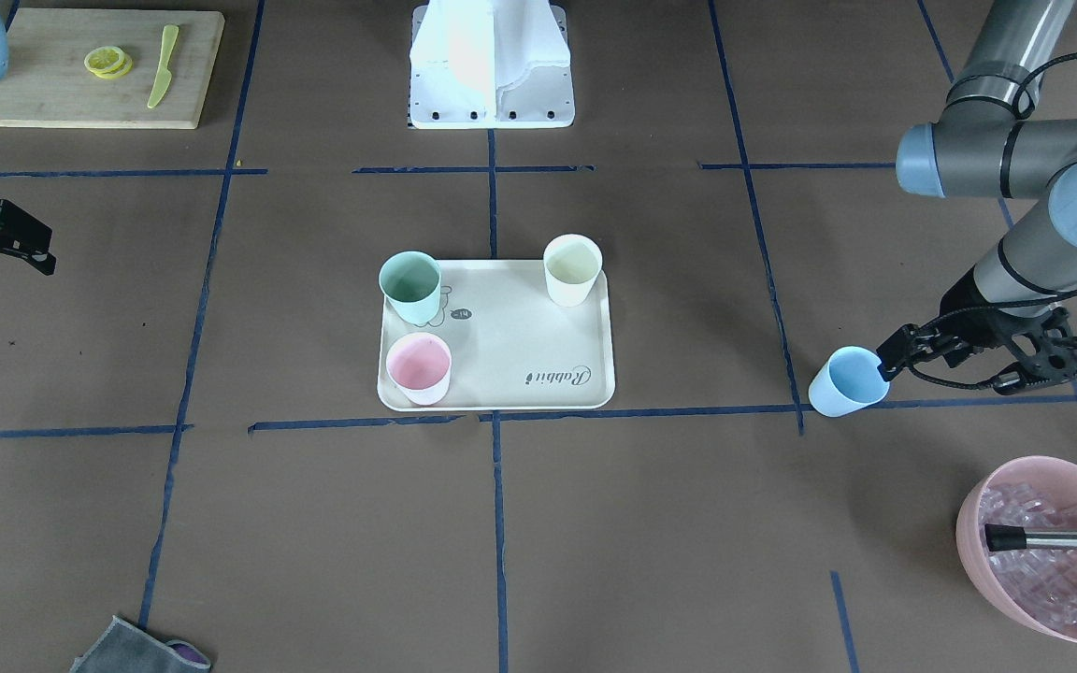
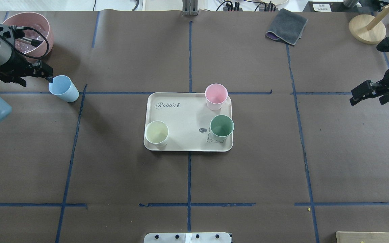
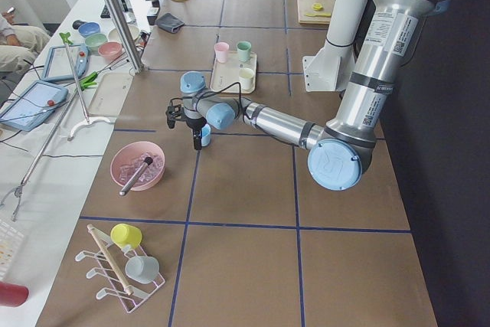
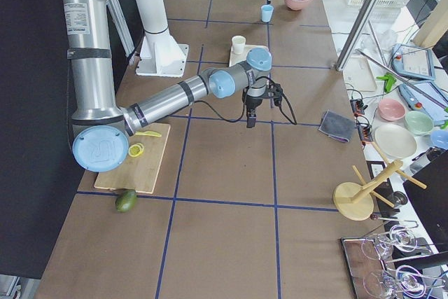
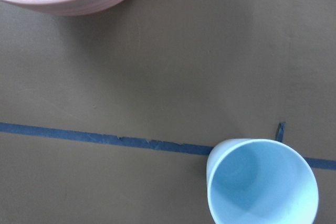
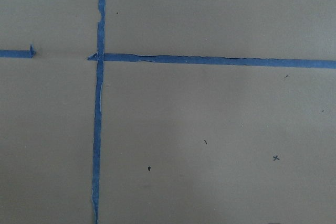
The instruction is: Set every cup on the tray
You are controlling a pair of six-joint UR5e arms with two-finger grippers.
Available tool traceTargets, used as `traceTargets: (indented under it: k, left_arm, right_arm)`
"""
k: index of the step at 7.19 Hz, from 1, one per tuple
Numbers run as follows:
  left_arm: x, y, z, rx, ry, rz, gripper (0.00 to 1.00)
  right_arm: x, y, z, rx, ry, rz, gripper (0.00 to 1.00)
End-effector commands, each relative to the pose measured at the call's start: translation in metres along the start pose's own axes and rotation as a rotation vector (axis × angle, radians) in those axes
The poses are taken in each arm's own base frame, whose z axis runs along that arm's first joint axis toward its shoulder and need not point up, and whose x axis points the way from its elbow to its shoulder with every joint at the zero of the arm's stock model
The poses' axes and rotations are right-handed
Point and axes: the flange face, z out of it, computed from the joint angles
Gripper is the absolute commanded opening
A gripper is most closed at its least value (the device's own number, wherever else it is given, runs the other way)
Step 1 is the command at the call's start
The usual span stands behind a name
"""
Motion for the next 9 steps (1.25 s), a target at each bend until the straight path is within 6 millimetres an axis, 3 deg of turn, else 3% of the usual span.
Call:
traceTargets:
  k: [1,3,4,6,7,8,9]
  left_arm:
    - [0.005,0.002,0.006,0.002,0.017,-0.052,0.95]
    - [0.022,0.023,0.028,-0.028,0.023,-0.063,0.94]
    - [0.024,0.028,0.034,-0.038,0.019,-0.056,0.88]
    - [0.021,0.026,0.039,-0.041,0.008,-0.087,0.16]
    - [0.021,0.026,0.041,-0.044,0.005,-0.09,0.02]
    - [0.027,0.024,0.043,-0.045,0.007,-0.089,0.0]
    - [0.049,0.017,0.035,-0.039,0.022,-0.083,0.0]
  right_arm:
    - [0.0,0.0,0.0,0.001,0.0,0.0,1.0]
    - [0.007,0.005,0.004,-0.005,0.008,0.008,1.0]
    - [0.006,0.005,0.003,-0.004,0.005,0.006,1.0]
    - [0.007,0.005,0.004,-0.006,0.005,0.007,1.0]
    - [0.005,0.006,0.001,-0.002,0.002,0.003,1.0]
    - [0.005,0.007,0.001,-0.003,0.001,0.005,1.0]
    - [0.005,0.007,0.001,-0.003,0.003,0.004,1.0]
